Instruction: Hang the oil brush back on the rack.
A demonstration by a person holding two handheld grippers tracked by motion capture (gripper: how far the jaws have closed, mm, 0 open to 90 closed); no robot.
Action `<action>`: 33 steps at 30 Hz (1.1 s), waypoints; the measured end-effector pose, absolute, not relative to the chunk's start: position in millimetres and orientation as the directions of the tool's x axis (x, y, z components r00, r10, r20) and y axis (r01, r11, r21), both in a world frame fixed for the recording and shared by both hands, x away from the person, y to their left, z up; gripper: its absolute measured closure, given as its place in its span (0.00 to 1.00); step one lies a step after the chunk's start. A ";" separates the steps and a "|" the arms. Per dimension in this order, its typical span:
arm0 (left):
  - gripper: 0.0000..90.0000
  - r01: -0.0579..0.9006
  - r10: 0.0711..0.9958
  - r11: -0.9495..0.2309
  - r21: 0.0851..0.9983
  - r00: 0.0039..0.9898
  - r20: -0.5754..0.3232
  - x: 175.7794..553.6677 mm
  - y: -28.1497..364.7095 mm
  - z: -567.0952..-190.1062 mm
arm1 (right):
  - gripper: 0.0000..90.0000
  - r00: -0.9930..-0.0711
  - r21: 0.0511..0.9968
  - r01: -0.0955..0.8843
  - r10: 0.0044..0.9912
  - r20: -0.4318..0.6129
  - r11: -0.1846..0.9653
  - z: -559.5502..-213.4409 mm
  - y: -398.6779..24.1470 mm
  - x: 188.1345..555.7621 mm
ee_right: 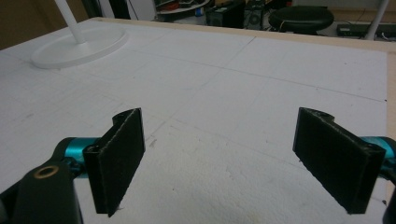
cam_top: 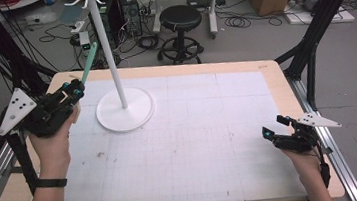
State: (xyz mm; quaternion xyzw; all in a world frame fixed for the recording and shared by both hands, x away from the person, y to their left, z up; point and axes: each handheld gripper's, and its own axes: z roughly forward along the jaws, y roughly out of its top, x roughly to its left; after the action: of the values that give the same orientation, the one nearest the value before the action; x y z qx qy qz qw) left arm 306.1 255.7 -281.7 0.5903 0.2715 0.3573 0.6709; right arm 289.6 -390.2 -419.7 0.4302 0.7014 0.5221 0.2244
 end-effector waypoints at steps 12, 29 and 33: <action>0.91 -0.158 0.809 0.032 0.987 0.584 0.067 311.0 254.5 -237.5 | 0.18 -0.530 0.926 0.369 0.837 0.134 0.085 -419.7 -390.7 289.9; 0.91 -0.149 0.844 -0.001 0.989 0.530 0.081 320.4 257.3 -210.1 | 0.18 -0.530 0.927 0.368 0.836 0.139 0.080 -419.2 -391.2 289.8; 0.91 -0.153 0.843 0.006 0.988 0.532 0.078 321.7 256.4 -210.3 | 0.18 -0.530 0.926 0.370 0.836 0.139 0.080 -419.2 -391.2 289.8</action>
State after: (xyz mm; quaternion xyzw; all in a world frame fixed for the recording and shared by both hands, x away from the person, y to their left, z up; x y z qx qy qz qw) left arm 321.7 256.4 -210.3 0.5903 0.2921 0.3855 0.6462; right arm 289.8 -391.2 -419.2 0.4305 0.7004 0.5239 0.2227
